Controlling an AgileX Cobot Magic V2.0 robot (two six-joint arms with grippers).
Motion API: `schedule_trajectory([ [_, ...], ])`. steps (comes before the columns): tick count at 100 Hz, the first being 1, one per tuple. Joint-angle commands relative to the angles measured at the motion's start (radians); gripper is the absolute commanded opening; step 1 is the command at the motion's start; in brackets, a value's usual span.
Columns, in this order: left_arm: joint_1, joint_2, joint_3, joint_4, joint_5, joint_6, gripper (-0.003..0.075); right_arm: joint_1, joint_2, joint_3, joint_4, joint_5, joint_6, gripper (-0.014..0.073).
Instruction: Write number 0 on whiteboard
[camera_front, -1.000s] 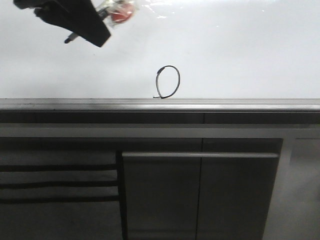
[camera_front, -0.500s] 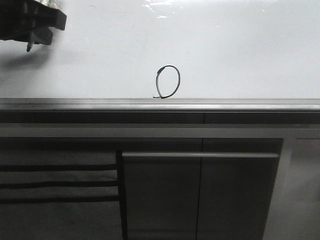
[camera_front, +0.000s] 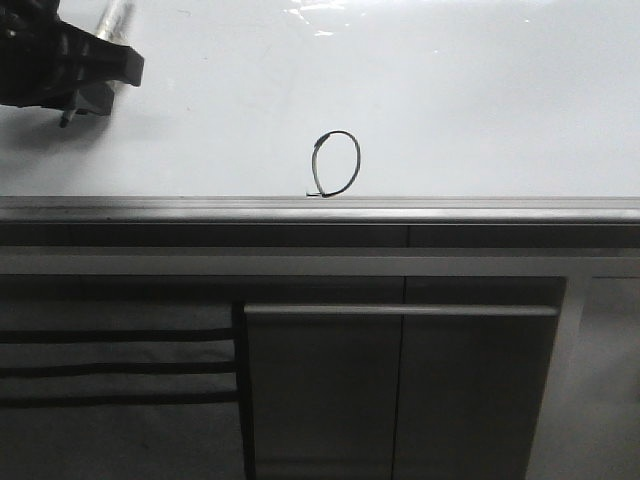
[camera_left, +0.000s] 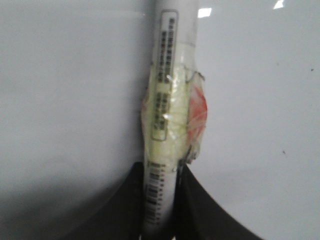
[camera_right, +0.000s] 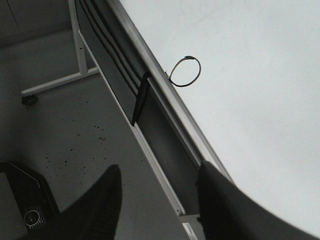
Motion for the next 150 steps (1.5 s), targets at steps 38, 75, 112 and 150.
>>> schedule_trajectory([
  [38, 0.004, -0.059, -0.025, -0.006, -0.001, 0.013, 0.0326, -0.008, -0.021, -0.028, 0.043, -0.018, 0.091, 0.0312],
  [75, 0.042, -0.443, -0.033, 0.297, 0.547, -0.124, 0.0326, -0.008, -0.034, -0.091, -0.349, 0.121, 0.706, 0.0312],
  [112, 0.234, -0.805, 0.053, 0.832, 0.654, -0.688, 0.0307, -0.008, -0.302, 0.302, -0.372, -0.509, 0.864, 0.0311],
  [150, 0.249, -1.022, 0.431, 0.742, 0.143, -0.688, 0.0043, -0.008, -0.474, 0.629, -0.37, -0.828, 0.849, -0.0071],
])
